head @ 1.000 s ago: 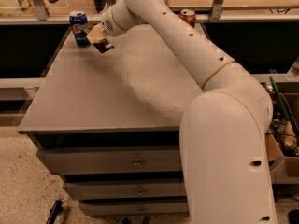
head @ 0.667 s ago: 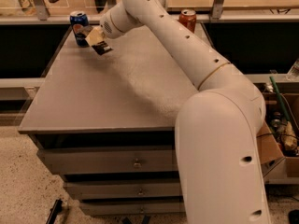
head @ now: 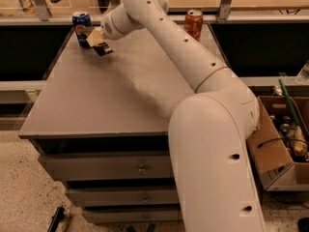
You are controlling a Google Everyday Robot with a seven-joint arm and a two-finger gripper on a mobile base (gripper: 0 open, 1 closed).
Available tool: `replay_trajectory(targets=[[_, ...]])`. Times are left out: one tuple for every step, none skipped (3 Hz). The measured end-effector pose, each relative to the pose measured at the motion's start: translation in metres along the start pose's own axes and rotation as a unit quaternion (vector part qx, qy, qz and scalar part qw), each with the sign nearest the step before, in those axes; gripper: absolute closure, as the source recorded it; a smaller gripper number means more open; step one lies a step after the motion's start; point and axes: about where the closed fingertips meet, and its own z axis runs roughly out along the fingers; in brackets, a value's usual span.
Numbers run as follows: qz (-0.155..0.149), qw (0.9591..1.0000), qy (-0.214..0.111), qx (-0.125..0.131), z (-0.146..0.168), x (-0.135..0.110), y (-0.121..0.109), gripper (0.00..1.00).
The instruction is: Move rxbar chocolate near pepsi can
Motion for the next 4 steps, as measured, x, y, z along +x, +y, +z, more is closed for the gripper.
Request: replay_trajectory(targets=[[0.003, 1.0000, 0.000, 0.001, 0.0060, -0.0001, -0.0020, 0.83], [0.002, 1.0000, 0.002, 0.003, 0.0087, 0.0006, -0.0028, 0.60], [0.001, 1.0000, 0.004, 0.004, 0.0082, 0.0035, -0.0033, 0.36], [0.002, 1.0000, 0.003, 0.008, 0.0042, 0.0066, -0.0056, 0.13]])
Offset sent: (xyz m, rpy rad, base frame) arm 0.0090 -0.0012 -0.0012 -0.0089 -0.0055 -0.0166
